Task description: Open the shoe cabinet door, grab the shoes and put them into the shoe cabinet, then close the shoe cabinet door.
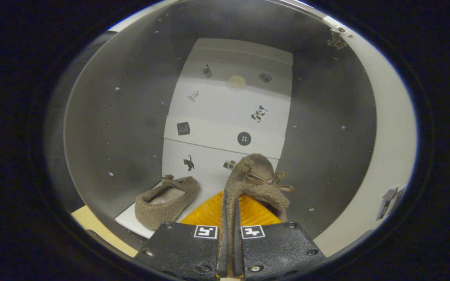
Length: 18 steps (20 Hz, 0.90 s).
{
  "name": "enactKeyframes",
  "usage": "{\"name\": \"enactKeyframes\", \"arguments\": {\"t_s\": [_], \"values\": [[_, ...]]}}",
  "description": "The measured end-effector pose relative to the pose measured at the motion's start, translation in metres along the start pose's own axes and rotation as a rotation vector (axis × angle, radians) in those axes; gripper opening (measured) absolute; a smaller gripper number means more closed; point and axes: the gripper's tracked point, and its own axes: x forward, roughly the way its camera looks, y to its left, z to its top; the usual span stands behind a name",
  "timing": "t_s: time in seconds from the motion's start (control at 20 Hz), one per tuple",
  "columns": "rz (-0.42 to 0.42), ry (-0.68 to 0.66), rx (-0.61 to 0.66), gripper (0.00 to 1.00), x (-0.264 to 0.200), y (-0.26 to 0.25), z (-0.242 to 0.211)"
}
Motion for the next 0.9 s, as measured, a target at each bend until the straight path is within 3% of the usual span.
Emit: {"name": "enactKeyframes", "arguments": {"t_s": [0.2, 0.35, 0.65, 0.9], "values": [[-0.037, 0.022, -0.022, 0.09, 0.031, -0.005, -0.014], [0.009, 0.015, 0.061, 0.09, 0.046, 0.002, -0.020], [0.032, 0.012, 0.104, 0.11, 0.063, 0.012, -0.027], [0.038, 0.004, 0.129, 0.44, 0.051, 0.016, -0.022]]}}
